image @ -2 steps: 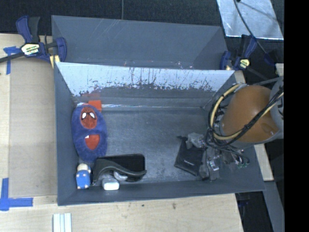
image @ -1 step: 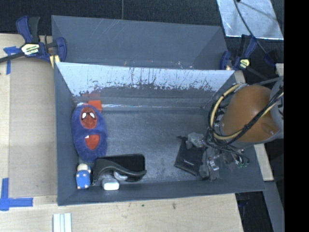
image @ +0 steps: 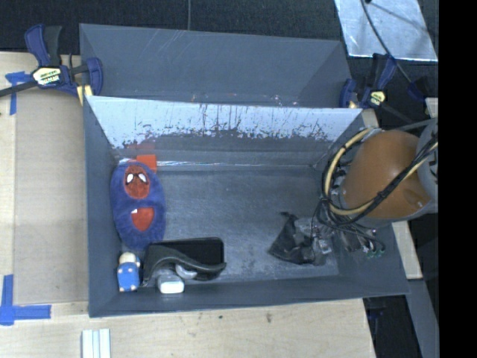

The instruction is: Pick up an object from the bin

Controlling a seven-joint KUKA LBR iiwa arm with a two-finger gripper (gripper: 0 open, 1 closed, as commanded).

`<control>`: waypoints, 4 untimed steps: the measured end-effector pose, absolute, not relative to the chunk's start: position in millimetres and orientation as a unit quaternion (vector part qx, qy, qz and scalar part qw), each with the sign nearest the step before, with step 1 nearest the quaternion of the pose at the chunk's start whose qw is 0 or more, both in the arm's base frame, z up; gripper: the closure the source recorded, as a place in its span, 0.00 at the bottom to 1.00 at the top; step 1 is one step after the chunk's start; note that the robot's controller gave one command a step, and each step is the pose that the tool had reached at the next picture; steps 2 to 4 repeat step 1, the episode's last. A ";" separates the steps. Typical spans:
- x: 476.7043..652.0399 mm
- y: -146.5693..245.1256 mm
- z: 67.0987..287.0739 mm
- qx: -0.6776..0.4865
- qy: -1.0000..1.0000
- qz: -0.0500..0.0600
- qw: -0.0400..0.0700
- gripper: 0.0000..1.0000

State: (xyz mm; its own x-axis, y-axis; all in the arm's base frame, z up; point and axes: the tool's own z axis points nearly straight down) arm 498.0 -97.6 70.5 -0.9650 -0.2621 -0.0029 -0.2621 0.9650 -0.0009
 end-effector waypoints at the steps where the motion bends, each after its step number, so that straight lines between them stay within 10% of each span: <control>1: 500.2 -98.2 130.2 -0.131 0.991 -0.001 0.004 1.00; 4: 500.2 -98.2 130.2 -0.131 0.991 -0.001 0.004 1.00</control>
Offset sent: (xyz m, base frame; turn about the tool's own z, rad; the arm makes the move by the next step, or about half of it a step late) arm 0.0000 -0.0002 0.0563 0.0000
